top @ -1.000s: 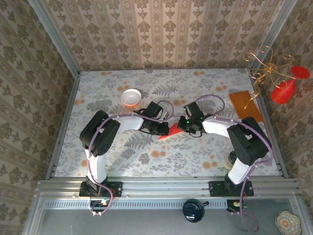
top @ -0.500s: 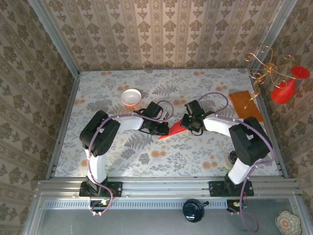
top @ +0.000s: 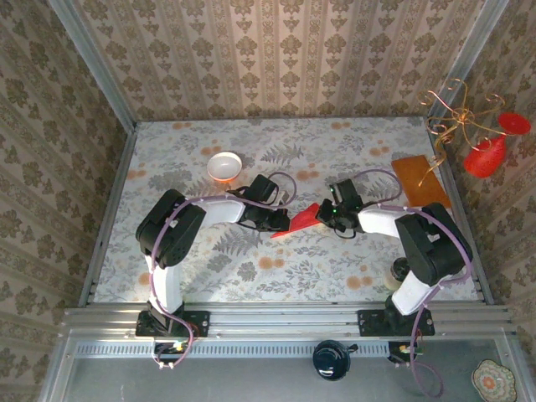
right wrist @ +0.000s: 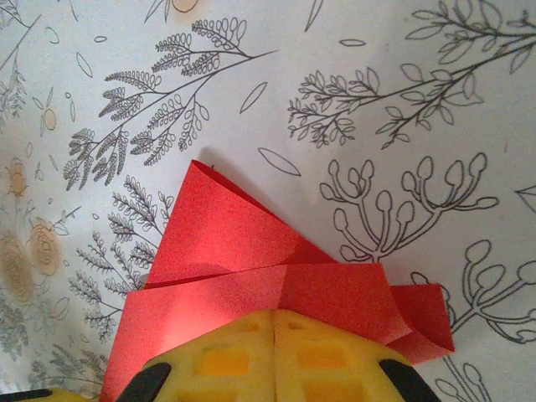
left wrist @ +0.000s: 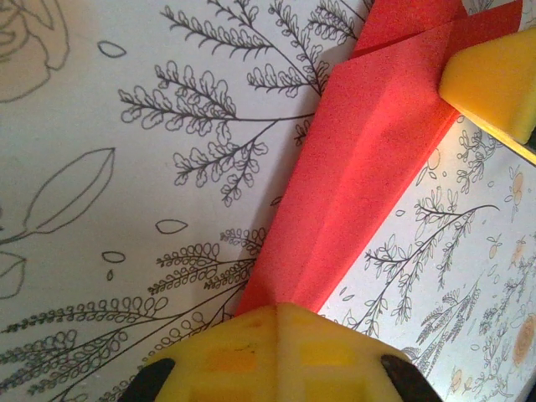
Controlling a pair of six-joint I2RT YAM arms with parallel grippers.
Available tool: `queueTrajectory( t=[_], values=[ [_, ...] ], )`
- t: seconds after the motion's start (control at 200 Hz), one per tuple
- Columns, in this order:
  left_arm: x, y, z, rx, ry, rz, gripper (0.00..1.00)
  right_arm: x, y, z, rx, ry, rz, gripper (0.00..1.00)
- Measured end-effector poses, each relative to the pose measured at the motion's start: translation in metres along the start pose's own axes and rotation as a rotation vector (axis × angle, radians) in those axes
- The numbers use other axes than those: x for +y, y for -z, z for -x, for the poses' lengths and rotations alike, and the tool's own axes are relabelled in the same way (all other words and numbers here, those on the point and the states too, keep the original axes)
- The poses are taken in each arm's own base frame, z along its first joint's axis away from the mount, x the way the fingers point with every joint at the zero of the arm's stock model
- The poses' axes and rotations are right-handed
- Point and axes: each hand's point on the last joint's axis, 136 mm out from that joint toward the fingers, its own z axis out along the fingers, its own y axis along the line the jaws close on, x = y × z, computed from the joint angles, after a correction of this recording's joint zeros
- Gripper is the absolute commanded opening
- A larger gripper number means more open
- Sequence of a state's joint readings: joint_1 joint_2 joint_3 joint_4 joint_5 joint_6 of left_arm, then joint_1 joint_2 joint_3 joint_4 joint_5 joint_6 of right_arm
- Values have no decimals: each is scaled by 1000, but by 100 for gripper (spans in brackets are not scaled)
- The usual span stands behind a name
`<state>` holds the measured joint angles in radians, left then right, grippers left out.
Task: Fold a paper plane with a square sheet of paper (pick it up from the middle)
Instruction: Fold the wing for the fifth time at the center of the table.
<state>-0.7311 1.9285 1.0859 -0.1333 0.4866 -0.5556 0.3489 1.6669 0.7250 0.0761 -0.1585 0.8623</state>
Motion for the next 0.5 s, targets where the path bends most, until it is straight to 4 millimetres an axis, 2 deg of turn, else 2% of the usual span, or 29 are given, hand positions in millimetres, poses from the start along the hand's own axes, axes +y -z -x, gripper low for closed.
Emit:
queueTrajectory(
  t=[0.12,0.22,0.325,0.395,0.5],
  values=[
    [-1,0,1,-7,-2,-8,7,-7,4,5,-10,-3,33,11],
    [-1,-1,1,-9,-4,-14,8,-24,12,20,-50,-22,12,12],
    [-2,-1,1,-8,-5,-18,8,-32,21,34,-93,-25,-7,13],
    [-2,-1,1,-8,-5,-18,8,-24,27,33,-104,-2,6,13],
    [-2,-1,1,-8,-5,-18,8,4,39,22,-119,69,50,13]
  ],
)
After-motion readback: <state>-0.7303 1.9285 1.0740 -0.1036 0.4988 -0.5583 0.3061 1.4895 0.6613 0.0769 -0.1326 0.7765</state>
